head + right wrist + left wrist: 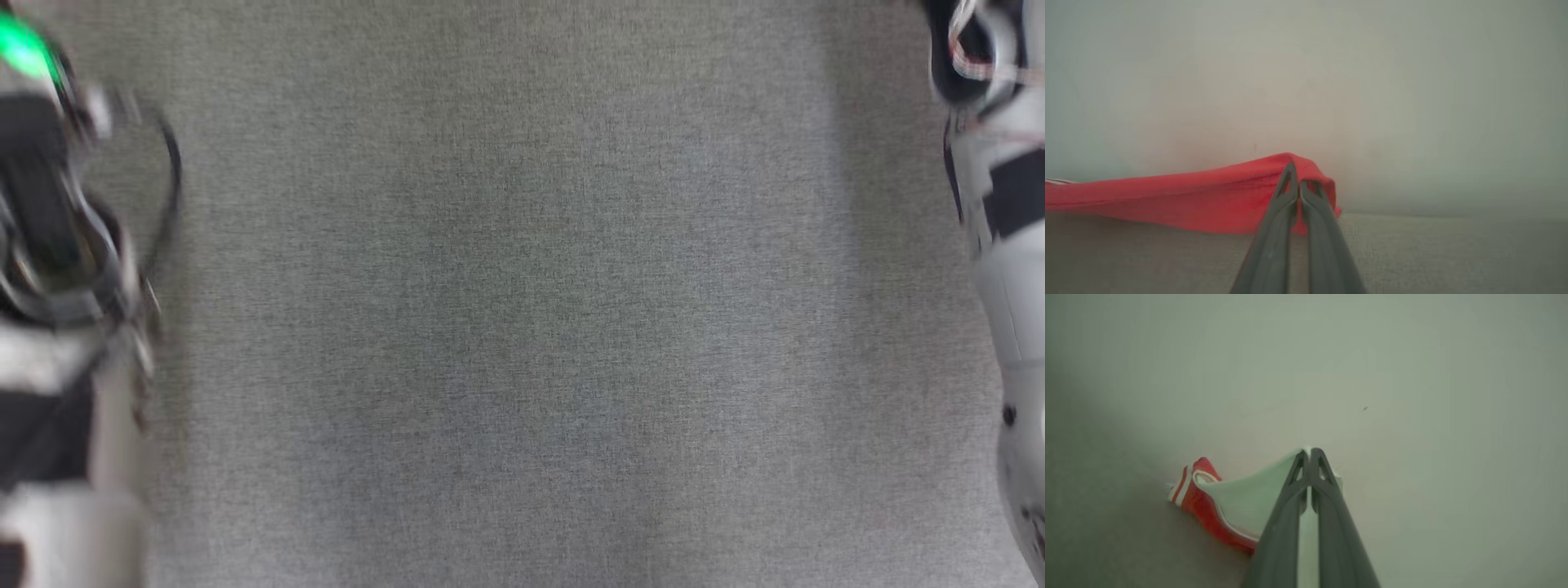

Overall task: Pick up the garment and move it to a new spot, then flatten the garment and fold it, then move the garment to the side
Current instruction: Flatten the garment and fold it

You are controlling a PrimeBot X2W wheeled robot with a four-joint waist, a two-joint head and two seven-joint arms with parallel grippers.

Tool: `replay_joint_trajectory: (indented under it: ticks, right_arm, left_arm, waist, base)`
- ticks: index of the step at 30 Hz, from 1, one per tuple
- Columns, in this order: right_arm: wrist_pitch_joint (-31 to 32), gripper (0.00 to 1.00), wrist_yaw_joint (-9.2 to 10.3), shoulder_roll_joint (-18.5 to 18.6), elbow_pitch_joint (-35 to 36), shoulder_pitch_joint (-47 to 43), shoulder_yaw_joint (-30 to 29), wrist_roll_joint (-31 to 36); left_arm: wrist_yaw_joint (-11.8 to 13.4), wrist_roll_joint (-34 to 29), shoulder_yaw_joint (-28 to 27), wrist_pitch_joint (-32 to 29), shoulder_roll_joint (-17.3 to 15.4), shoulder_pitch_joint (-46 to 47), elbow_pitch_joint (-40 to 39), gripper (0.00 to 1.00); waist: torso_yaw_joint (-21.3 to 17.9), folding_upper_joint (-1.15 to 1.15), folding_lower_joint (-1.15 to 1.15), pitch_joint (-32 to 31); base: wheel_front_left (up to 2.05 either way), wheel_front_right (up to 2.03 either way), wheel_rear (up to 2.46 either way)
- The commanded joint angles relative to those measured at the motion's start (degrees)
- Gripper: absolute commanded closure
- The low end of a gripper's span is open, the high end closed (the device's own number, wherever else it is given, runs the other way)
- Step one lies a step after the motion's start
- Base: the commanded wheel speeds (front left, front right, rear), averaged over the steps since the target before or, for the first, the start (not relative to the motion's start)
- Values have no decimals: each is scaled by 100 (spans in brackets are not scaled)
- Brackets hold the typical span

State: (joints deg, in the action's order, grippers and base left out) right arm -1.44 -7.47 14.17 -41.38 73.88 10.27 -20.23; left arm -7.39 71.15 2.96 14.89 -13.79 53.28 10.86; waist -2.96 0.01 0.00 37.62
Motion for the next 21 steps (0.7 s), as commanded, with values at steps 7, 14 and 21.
replay_joint_trajectory:
  ticks: [7, 14, 21]
  right_arm:
    - [175, 100, -4, 391, 99, -960, 366, -598]
    - [738, 100, -4, 531, 89, -2179, 623, -991]
    - [1208, 100, -4, 639, 263, -3366, 580, -871]
  left_arm:
    - [0, 58, -271, 29, 574, -1860, -417, 100]
    - [-1, 447, -218, 31, 894, -3621, -714, 100]
    - [-7, 898, 502, -400, 857, -4738, -646, 100]
  waist:
    - [118, -1, 0, -682]
    - [195, -1, 0, -1792]
    - [362, -1, 0, -2661]
  base:
    - [0, 0, 0]
    - [0, 0, 0]
    - [0, 0, 0]
